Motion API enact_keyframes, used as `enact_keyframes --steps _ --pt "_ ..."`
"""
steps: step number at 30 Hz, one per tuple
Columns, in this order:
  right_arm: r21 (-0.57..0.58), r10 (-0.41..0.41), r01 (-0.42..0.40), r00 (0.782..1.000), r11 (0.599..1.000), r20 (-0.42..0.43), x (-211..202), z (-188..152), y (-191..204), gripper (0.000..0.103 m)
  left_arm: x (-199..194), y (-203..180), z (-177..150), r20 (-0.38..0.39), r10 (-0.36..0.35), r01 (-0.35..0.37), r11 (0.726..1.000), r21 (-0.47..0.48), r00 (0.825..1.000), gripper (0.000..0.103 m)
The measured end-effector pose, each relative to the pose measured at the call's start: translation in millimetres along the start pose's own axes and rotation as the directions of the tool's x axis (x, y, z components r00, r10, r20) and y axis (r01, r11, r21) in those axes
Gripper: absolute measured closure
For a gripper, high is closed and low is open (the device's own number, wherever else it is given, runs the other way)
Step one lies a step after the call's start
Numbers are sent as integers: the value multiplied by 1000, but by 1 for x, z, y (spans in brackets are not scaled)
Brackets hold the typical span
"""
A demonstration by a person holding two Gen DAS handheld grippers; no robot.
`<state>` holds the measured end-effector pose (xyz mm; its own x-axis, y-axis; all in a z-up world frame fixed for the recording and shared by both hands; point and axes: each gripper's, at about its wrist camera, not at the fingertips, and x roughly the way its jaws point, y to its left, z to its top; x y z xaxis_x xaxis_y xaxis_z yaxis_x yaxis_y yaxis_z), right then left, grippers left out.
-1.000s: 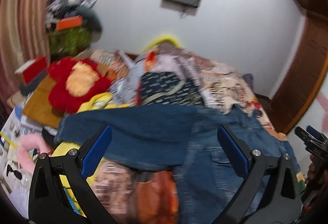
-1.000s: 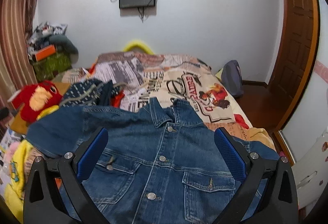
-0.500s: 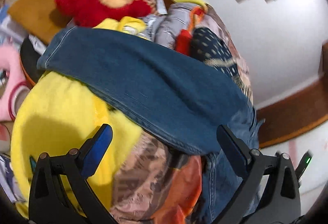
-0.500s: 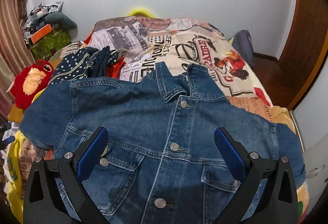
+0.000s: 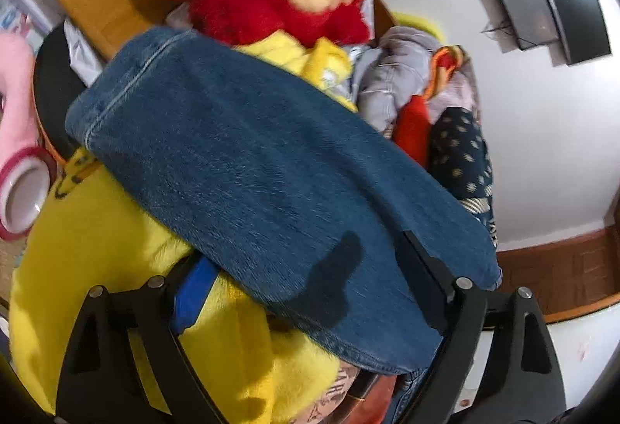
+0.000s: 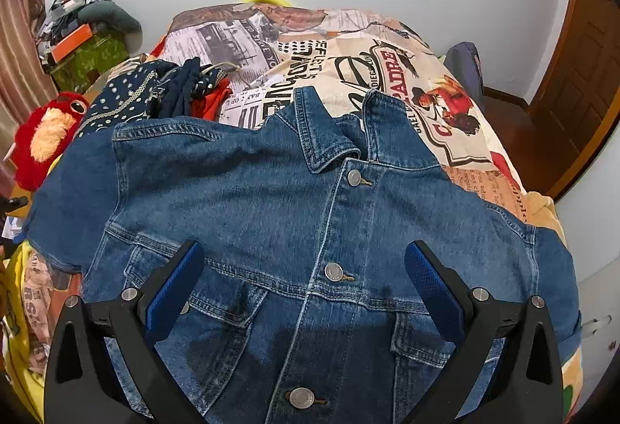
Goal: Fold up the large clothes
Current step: 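Grasp the denim jacket's sleeve cuff with the left gripper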
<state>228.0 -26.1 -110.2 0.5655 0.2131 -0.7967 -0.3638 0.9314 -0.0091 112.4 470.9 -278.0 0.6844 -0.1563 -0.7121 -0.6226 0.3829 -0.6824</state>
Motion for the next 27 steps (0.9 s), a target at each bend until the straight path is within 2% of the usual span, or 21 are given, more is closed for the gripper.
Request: enact_keyframes --steps 2,3,5,6,7,8,9,10,11,13,14,17,21,24,27 --pt "6 1 -1 1000 1000 9 -3 0 -1 0 -1 1 3 16 3 -3 1000 1 1000 15" --pt "10 0 0 1000 1000 15 -5 0 -2 0 0 -1 5 26 21 -21 1000 12 999 19" --pt "14 -3 3 1000 1000 22 -7 1 -3 0 4 -8 11 55 120 -124 990 64 991 34" --pt "14 -4 4 1000 1000 26 -8 1 -3 0 6 -12 13 74 183 -189 977 100 980 47" --pt "14 -8 7 1000 1000 29 -10 1 -3 0 10 -21 13 117 278 -294 943 157 953 56" --pt "13 -14 13 999 1000 32 -11 1 -3 0 14 -29 11 153 341 -367 907 205 928 58" --pt "13 -19 18 999 1000 38 -13 1 -4 0 17 -37 8 181 379 -415 877 241 908 66" --pt "14 -21 20 999 1000 44 -16 1 -5 0 20 -50 3 224 421 -472 834 286 879 84" --pt "15 -23 22 998 1000 50 -19 1 -6 0 21 -59 0 242 437 -496 810 312 866 92" --pt "19 -30 29 998 999 60 -25 1 -10 0 18 -79 -3 283 467 -544 767 341 837 97" --pt "21 -32 31 997 999 64 -28 1 -12 0 12 -91 -4 305 456 -544 760 356 836 97" --pt "26 -40 37 995 999 89 -41 2 -20 0 -16 -134 -10 379 367 -509 755 413 850 97" --pt "45 -63 57 987 997 147 -64 4 -38 0 -44 -214 -26 395 210 -408 745 528 894 97" --pt "60 -65 55 982 997 178 -80 8 -52 0 -49 -272 -46 369 94 -314 735 601 925 97" --pt "72 -61 47 976 996 207 -92 8 -66 0 -57 -332 -84 333 -26 -229 678 699 942 97"
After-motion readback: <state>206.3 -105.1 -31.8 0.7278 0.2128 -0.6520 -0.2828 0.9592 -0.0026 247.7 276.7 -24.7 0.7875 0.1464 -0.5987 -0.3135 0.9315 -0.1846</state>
